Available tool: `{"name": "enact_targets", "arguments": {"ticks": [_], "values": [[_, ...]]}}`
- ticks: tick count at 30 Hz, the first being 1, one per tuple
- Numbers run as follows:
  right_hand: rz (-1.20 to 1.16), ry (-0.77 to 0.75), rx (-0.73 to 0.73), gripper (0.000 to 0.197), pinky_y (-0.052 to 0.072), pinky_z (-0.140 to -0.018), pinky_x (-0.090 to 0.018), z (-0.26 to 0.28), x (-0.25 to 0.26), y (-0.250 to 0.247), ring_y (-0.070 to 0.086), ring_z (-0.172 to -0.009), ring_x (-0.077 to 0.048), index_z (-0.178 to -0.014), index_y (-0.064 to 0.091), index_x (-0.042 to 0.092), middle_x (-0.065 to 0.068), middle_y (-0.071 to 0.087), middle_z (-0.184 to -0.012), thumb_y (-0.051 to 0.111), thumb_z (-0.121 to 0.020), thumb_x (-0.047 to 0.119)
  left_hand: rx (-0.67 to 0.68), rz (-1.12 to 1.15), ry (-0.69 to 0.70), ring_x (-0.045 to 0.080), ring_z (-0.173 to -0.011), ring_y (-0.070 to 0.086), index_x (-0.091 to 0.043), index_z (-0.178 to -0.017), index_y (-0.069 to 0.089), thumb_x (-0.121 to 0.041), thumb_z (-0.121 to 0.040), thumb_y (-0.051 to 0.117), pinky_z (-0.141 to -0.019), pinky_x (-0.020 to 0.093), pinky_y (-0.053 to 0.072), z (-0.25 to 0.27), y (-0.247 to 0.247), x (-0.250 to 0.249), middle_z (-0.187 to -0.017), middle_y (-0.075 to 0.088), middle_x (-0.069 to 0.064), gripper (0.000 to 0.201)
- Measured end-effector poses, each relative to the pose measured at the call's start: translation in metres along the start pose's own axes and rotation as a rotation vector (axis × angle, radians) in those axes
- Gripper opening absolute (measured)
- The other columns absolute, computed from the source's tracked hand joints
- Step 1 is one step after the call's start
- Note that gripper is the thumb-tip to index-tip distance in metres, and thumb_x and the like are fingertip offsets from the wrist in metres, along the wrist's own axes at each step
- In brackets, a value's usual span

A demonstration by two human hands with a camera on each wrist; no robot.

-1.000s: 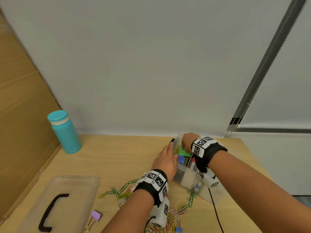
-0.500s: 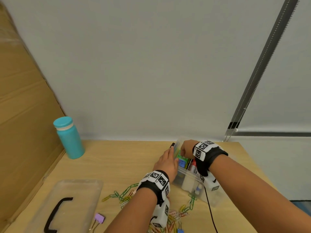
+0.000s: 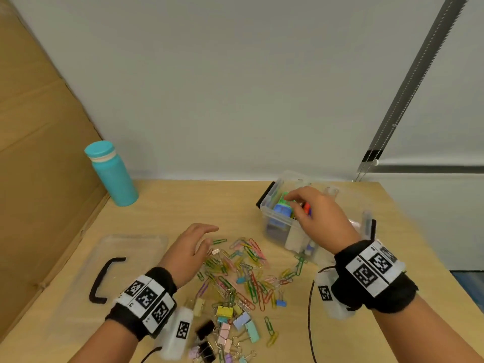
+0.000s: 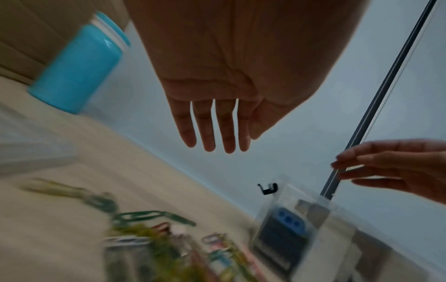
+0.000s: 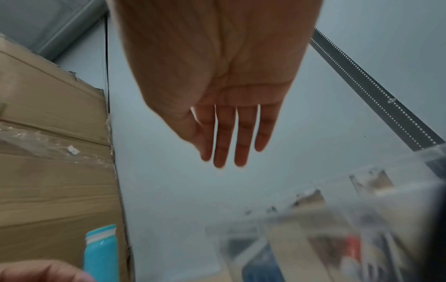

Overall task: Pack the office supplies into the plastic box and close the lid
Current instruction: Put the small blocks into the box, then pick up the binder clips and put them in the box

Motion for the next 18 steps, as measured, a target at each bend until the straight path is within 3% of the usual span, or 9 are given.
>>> {"name": "enact_targets", "arguments": {"ticks": [4, 10, 14, 18], "values": [[0.013, -0.113, -0.034, 0.015, 0.044, -0.083, -0.024, 0.039, 0.011, 0.034, 0.053, -0.095, -0.007, -0.101, 0.063, 0.021, 0.009, 0.06, -0.097, 0.05, -0.093, 0.018, 0.11, -0.108, -0.034, 0.0, -0.108, 0.051, -0.033, -0.119, 0.055, -0.025, -0.095, 0.049, -0.097, 0.023, 0.043, 0.041, 0.015, 0.024, -0.116, 0.054, -0.016, 0.026], [0.06, -0.158, 0.336, 0.019, 0.047, -0.079, -0.029, 0.077, 0.016, 0.135, 0.054, -0.1, -0.014, -0.106, 0.062, 0.024, 0.006, 0.057, -0.106, 0.048, -0.094, 0.02, 0.372, -0.218, -0.017, 0.002, -0.105, 0.052, -0.034, -0.118, 0.057, -0.037, -0.09, 0.055, -0.094, 0.028, 0.047, 0.072, 0.065, 0.011, -0.117, 0.053, -0.014, 0.029], [0.164, -0.138, 0.5, 0.034, 0.048, -0.086, -0.037, 0.075, 0.018, 0.181, 0.048, -0.113, -0.022, -0.123, 0.056, 0.022, -0.001, 0.05, -0.119, 0.045, -0.092, 0.013, 0.459, -0.336, 0.102, 0.012, -0.109, 0.05, -0.034, -0.123, 0.054, -0.026, -0.091, 0.054, -0.091, 0.032, 0.046, 0.072, 0.088, -0.005, -0.123, 0.048, -0.009, 0.033], [0.316, -0.143, 0.565, 0.039, 0.047, -0.088, -0.04, 0.069, 0.018, 0.204, 0.044, -0.116, -0.028, -0.13, 0.048, 0.02, -0.007, 0.045, -0.123, 0.05, -0.092, 0.012, 0.508, -0.456, 0.148, 0.019, -0.115, 0.047, -0.029, -0.127, 0.051, -0.016, -0.09, 0.051, -0.09, 0.035, 0.045, 0.067, 0.095, -0.008, -0.128, 0.048, -0.004, 0.039]]}}
Point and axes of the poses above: each hand's wrist, its own z-axis away from the middle knuckle, its own y-axis out of the palm, x = y × z, the point moved 9 cm from there along -z, towards the middle knuckle
